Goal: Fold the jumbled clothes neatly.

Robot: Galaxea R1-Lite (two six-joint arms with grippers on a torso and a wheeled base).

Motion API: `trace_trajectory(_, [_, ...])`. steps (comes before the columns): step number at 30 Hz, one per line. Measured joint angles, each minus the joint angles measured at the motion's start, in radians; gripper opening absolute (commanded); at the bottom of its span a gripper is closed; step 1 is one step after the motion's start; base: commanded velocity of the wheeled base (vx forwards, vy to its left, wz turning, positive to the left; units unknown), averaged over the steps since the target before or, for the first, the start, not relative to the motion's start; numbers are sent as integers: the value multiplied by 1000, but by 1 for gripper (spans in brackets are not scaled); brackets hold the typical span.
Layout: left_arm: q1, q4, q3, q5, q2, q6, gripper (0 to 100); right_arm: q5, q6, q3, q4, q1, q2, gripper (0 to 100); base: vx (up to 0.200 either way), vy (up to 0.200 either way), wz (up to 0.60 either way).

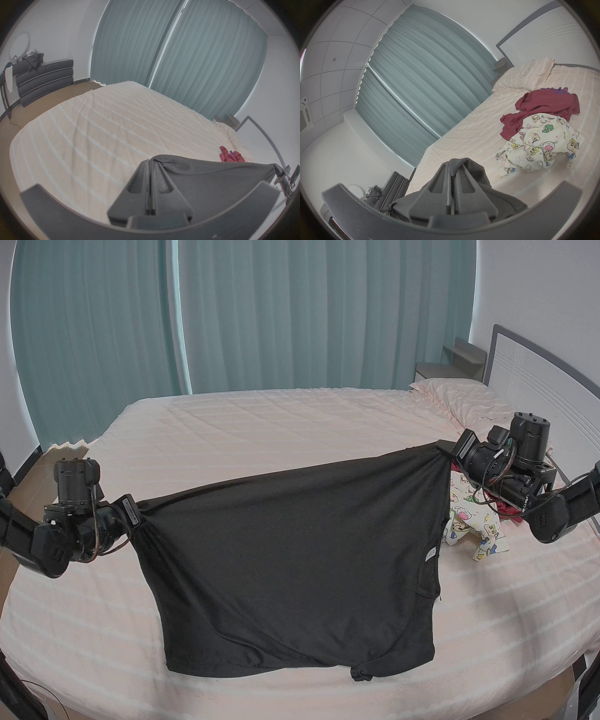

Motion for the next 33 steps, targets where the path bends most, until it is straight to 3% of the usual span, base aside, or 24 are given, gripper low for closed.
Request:
trace_trajectory(13, [-6, -27, -237, 58, 339, -17, 0, -107, 1, -130, -61, -12, 265, 0, 0, 0, 0])
trace_trajectory(14, [-7, -27, -250, 63, 358, -23, 100, -113, 1, -137, -65, -11, 282, 0, 0, 0, 0])
trace_trajectory(15, [-9, -27, -265, 78, 380, -31, 100, -118, 1, -144, -71, -10, 300, 100, 0, 0, 0])
trace_trajectory(27, [-32, -111, -333, 188, 529, -67, 100, -198, -5, -194, -165, -8, 456, 100, 0, 0, 0])
trace_trajectory(33, [-31, -130, -293, 196, 531, -68, 100, -194, -18, -135, -181, -11, 462, 100, 0, 0, 0])
